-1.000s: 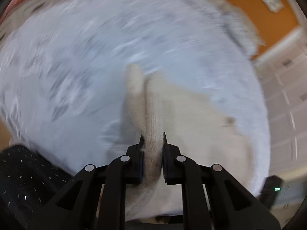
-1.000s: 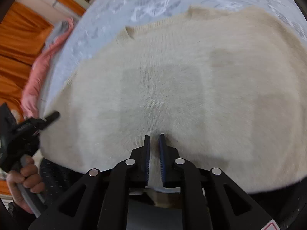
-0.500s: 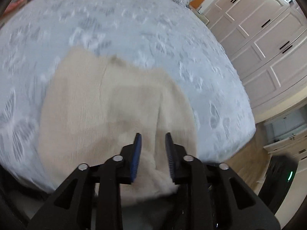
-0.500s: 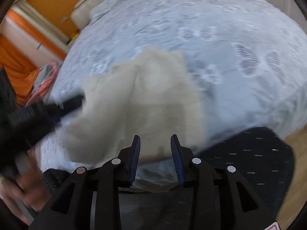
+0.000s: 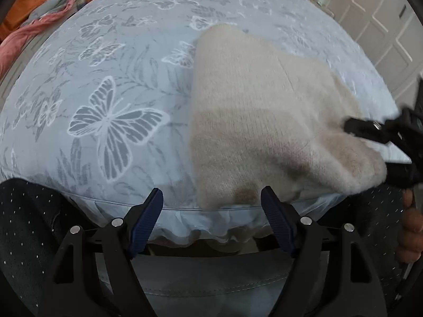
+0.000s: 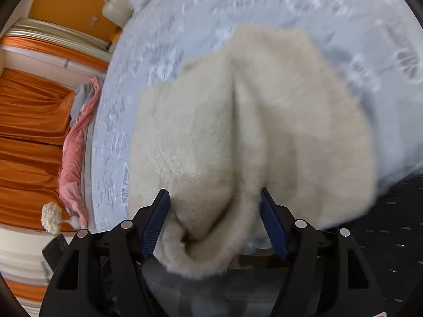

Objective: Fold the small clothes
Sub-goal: 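Lift the hem with both tools and fold it toward the collar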

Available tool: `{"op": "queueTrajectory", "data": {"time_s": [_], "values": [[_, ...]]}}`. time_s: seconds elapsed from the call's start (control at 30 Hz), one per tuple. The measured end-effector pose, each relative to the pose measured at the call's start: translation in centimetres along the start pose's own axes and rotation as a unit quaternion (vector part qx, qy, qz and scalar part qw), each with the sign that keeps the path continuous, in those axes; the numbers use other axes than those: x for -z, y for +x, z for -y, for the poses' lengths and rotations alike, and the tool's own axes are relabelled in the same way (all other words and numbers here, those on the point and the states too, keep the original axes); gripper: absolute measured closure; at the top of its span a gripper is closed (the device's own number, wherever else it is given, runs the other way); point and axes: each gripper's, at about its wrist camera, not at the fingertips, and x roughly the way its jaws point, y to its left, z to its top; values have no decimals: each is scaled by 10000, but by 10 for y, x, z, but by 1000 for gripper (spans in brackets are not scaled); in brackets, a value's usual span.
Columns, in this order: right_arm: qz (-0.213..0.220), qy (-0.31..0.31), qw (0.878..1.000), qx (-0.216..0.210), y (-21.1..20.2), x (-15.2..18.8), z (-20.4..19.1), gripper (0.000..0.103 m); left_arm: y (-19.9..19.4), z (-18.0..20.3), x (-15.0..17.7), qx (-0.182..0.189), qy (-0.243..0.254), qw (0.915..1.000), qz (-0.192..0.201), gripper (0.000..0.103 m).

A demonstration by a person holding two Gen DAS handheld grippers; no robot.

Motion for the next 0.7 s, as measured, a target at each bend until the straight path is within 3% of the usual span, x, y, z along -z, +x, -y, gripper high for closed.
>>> {"op": "queueTrajectory", "data": {"time_s": [0.07, 0.1, 0.13, 0.2, 0.27, 0.37, 0.43, 0.5, 0.57, 0.7], "values": [[-223, -89, 9997, -61, 13, -4, -11, 59, -3, 3, 3, -66, 129, 9999, 19, 29], [-227, -281, 9993, -54, 12, -6, -24, 83, -3, 6, 3, -39, 185, 9998, 3, 29], [-137, -464, 9988, -78, 5, -9, -34, 85, -5, 7, 3, 24, 210, 9998, 4, 29], [322, -911, 9947, -364, -24, -15, -59, 88, -12, 15, 0, 302, 302, 9990, 122, 28], [800, -1262, 9867, -648, -65, -18, -78, 89, -18, 22, -1, 336, 440, 9981, 263, 18], [1352, -1442, 9800, -247, -91, -20, -65, 90, -11, 30, -4, 294, 546, 9977, 277, 17], [1246, -1260, 9829, 508, -70, -30, -28, 89, 1, 33, -7, 226, 496, 9983, 190, 18], [507, -585, 9915, 1049, -26, -39, 27, 89, 14, 36, -11, 167, 502, 9986, 76, 19], [335, -312, 9940, 990, -14, -33, 49, 88, 20, 42, -16, 54, 546, 9985, 26, 21], [751, -272, 9938, 769, -34, -18, 38, 74, 19, 50, -18, 119, 609, 9980, 86, 20]]}}
